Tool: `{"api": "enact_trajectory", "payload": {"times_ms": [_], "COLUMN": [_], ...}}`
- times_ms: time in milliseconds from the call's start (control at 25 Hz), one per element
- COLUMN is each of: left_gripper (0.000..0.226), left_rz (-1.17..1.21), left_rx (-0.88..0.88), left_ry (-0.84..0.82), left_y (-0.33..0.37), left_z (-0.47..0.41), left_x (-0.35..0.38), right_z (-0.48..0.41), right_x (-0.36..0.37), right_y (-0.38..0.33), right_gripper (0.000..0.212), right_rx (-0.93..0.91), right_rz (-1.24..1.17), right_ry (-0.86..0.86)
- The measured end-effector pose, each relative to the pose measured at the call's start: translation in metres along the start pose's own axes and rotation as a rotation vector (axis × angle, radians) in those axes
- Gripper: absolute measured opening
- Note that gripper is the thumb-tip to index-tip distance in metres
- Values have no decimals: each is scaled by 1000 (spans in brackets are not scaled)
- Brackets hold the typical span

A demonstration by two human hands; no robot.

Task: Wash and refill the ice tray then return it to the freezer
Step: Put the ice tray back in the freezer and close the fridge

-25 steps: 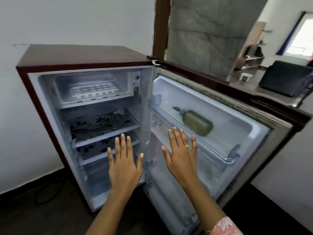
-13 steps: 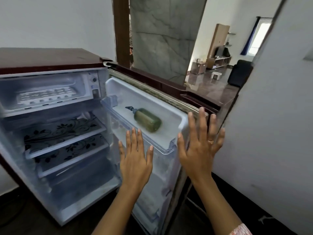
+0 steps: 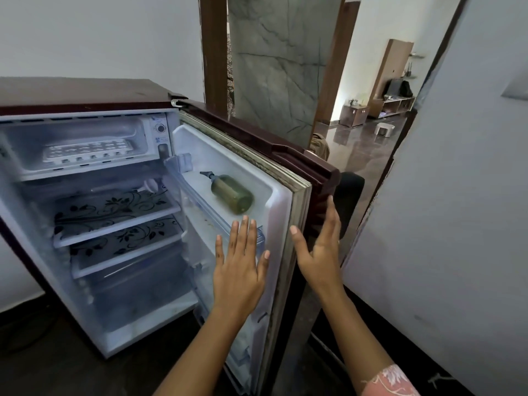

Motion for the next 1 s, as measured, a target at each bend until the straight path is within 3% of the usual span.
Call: {"api": "enact_trajectory", "payload": {"times_ms": [360, 560, 800, 1000], "left_gripper": [73, 74, 80, 76], "left_rz": [-86, -130, -161, -104], "left_rx": [-166, -225, -317, -291], "left_ry": [43, 42, 51, 115], "left_y": [-22, -62, -109, -127], "left_z": [27, 52, 74, 94], "left_x": [-24, -49, -87, -106], "right_z": [17, 36, 62, 81], "right_x": [2, 23, 72, 115], "right_y": [-4, -19, -31, -53], "right_gripper": [60, 41, 39, 48], "right_rx": [-83, -218, -319, -286], "right_rz": [-86, -121, -9, -158], "right_ry": [-23, -74, -27, 69]}}
Point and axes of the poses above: each hand's wrist, its own z-axis away from the middle knuckle, its own x-axis out of the palm, y = z × x, the point moved 2 cm from there along -z, towards the middle knuckle, and after that the axes turned 13 degrees about x, right-handed, at the moved point
